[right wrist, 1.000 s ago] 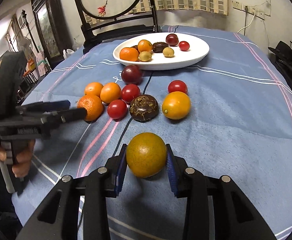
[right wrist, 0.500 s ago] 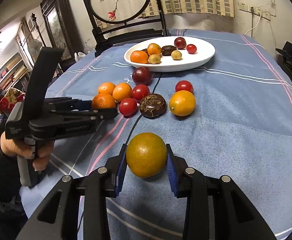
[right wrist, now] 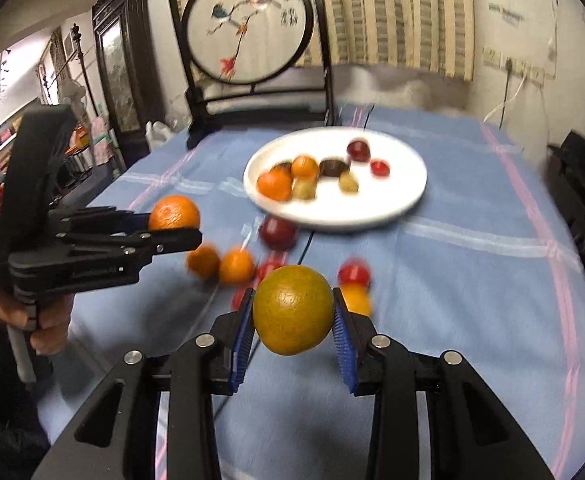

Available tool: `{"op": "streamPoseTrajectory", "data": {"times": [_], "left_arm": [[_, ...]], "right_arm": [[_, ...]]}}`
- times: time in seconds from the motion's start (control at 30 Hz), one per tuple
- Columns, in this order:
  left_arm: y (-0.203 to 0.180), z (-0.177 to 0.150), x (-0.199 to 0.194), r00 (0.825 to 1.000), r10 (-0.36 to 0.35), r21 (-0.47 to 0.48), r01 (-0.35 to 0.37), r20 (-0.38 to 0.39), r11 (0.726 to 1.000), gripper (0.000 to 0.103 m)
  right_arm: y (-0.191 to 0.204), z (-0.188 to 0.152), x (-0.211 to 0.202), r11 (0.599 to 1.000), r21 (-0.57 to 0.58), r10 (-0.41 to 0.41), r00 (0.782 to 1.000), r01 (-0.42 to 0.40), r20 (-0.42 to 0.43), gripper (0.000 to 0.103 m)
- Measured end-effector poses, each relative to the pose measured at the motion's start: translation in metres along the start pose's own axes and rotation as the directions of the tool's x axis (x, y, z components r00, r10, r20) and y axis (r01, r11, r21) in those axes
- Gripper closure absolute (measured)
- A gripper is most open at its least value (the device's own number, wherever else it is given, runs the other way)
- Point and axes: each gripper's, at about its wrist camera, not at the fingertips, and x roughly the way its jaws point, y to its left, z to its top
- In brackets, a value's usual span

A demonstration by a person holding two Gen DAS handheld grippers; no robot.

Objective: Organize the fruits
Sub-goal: 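Grasp a tangerine with the left tool while the right tool carries the yellow tomato toward the plate, then carry both fruits over the white plate and open both tools to release them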

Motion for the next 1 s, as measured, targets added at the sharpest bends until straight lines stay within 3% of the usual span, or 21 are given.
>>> {"op": "streamPoseTrajectory", "data": {"times": [0.1, 0.23, 0.47, 0.6, 0.67, 0.7, 0.73, 0.9, 1.0], "left_arm": [[0.009, 0.03, 0.012, 0.999, 0.02, -0.038, -0.019, 0.03, 0.999, 0.062], [0.02, 0.058, 0.039, 0.997, 0.065, -0.065, -0.063, 0.029, 0.996, 0.062], [0.036, 0.075, 0.083, 0.996, 0.092, -0.09, -0.093, -0.011, 0.992, 0.061], [0.04, 0.077, 0.107, 0.993, 0.11, -0.1, -0.113, -0.03, 0.989, 0.06], [0.04, 0.079, 0.111, 0.992, 0.126, -0.112, -0.127, -0.022, 0.986, 0.057], [0.039, 0.08, 0.115, 0.992, 0.12, -0.119, -0.122, -0.026, 0.985, 0.048], [0.038, 0.08, 0.116, 0.993, 0.117, -0.122, -0.12, -0.027, 0.985, 0.04], [0.036, 0.076, 0.103, 0.994, 0.111, -0.129, -0.11, 0.001, 0.985, 0.038], [0.039, 0.069, 0.082, 0.993, 0.113, -0.153, -0.107, 0.035, 0.982, 0.03]], "right_arm": [[-0.001, 0.026, 0.016, 1.0, -0.011, -0.025, 0.999, 0.026, 0.021, 0.066], [-0.005, 0.05, 0.058, 0.998, -0.009, -0.057, 0.998, 0.056, -0.026, 0.066], [-0.026, 0.055, 0.114, 0.996, 0.059, -0.06, 0.995, 0.065, -0.086, 0.066], [-0.038, 0.05, 0.127, 0.994, 0.104, -0.028, 0.995, 0.039, -0.096, 0.065], [-0.041, 0.049, 0.127, 0.992, 0.119, -0.029, 0.997, 0.037, -0.074, 0.042], [-0.044, 0.048, 0.125, 0.99, 0.134, -0.043, 0.997, 0.051, -0.064, 0.039], [-0.044, 0.048, 0.125, 0.989, 0.137, -0.037, 0.997, 0.047, -0.071, 0.039], [-0.041, 0.048, 0.115, 0.991, 0.128, -0.02, 0.998, 0.028, -0.063, 0.039], [-0.04, 0.047, 0.11, 0.992, 0.122, -0.019, 0.998, 0.026, -0.058, 0.039]]}}
